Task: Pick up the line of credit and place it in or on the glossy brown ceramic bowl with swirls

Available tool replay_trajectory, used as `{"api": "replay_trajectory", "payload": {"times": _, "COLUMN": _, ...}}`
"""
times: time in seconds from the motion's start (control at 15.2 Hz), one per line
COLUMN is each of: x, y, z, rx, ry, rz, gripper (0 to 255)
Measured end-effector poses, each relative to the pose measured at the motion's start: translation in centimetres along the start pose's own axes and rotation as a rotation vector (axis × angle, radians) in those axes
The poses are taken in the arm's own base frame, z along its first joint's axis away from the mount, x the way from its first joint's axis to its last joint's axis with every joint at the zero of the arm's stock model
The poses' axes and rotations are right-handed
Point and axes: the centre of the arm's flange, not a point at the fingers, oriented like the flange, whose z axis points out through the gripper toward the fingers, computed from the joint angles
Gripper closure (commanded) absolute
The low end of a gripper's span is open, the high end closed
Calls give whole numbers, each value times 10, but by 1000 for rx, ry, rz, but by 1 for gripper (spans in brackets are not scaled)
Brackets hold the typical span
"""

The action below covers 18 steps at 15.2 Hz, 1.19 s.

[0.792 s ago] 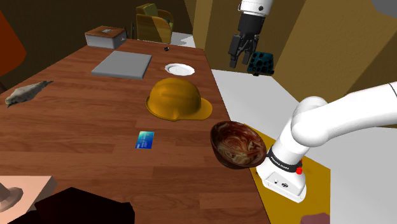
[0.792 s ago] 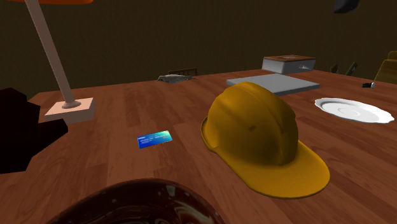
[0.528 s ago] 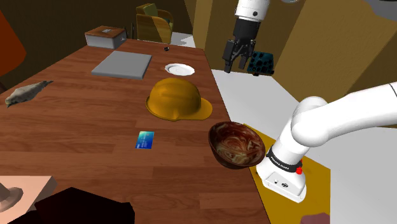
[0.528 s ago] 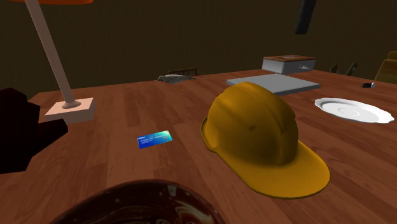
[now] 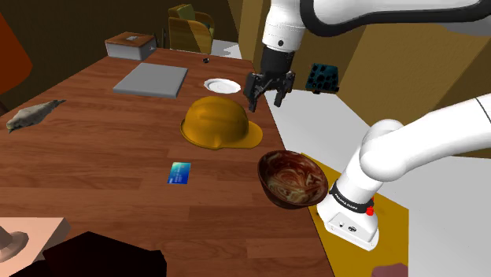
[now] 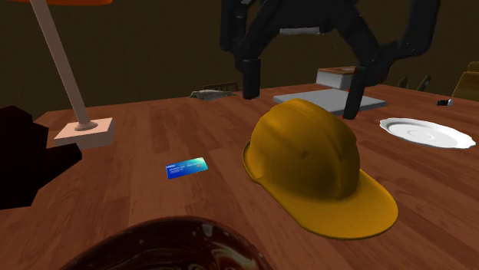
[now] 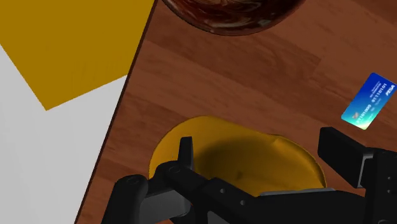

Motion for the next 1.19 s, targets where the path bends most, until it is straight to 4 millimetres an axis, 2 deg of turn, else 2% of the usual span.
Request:
{"api": "replay_trajectory", "payload": {"times": 0.53, "x": 5, "y": -95, "z": 54, "rx": -26, "ry": 47, "rz": 191, "gripper": 0}}
{"api": "replay_trajectory", "payload": {"times": 0.59, "x": 12, "y": -102, "z": 61, "rx": -29, "ry": 53, "rz": 216, "gripper": 0}}
{"api": "replay_trajectory", "payload": {"times": 1.06, "x": 26, "y": -182, "z": 116, "rx": -53, "ry": 90, "rz": 377, "gripper": 0}}
{"api": "replay_trajectory", "payload": {"times": 1.19, "x": 39, "y": -203, "z": 127, "rx": -57, "ry": 99, "rz": 426, "gripper": 0}}
